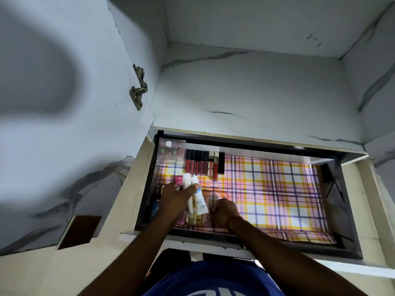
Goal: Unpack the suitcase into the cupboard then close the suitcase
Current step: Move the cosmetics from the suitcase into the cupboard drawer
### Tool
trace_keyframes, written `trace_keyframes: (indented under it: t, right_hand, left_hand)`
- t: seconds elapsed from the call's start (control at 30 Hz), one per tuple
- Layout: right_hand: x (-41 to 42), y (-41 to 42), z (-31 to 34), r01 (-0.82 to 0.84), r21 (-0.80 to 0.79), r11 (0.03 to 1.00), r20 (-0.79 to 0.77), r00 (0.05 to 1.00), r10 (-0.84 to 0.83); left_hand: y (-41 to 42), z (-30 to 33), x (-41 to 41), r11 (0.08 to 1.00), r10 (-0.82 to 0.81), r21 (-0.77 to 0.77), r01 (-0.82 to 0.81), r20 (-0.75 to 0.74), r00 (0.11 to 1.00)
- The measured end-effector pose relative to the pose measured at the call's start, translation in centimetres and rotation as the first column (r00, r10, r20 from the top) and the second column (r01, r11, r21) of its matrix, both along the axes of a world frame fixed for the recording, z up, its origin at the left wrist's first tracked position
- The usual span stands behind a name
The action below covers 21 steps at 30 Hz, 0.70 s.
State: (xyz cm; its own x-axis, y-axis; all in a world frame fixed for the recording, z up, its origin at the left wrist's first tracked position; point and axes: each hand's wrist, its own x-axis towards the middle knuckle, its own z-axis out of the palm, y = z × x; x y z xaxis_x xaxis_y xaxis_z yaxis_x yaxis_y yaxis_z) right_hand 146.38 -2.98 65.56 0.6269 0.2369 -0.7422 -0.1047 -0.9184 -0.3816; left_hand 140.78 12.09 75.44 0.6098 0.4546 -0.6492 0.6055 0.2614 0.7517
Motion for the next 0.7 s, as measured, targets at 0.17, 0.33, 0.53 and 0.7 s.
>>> trace_keyframes:
  t: [0.17, 0.33, 0.53, 0.7]
  right_hand:
    - [0.8, -0.2, 1.9, 0.131, 0.104, 0.986, 0.048, 0.990, -0.136]
    - [1.3, -0.5, 7.7, 0.512, 0.550, 0.659, -0.445, 0.848, -0.287]
    - [1.6, -0.6, 8.4, 0.390, 0.581, 0.714, -0.268, 0.920, -0.285]
    - [3.0, -1.6, 3.9, 0.344, 0.323, 0.881, -0.104, 0.939, -0.329]
  left_hand:
    - [0.0, -0.3, 0.1, 1.000, -0.011, 0.005, 0.011, -0.039, 0.999]
    - [-0.2, 0.1, 0.7, 0.994, -0.106, 0.038, 0.106, -0.019, 0.994]
    - [-1.0, 0.4, 1.9, 0.986, -0.167, 0.028, 0.167, 0.015, 0.986]
    - [-0.6, 0.2, 2.0, 0.989, -0.103, -0.108, 0.099, -0.029, 0.994]
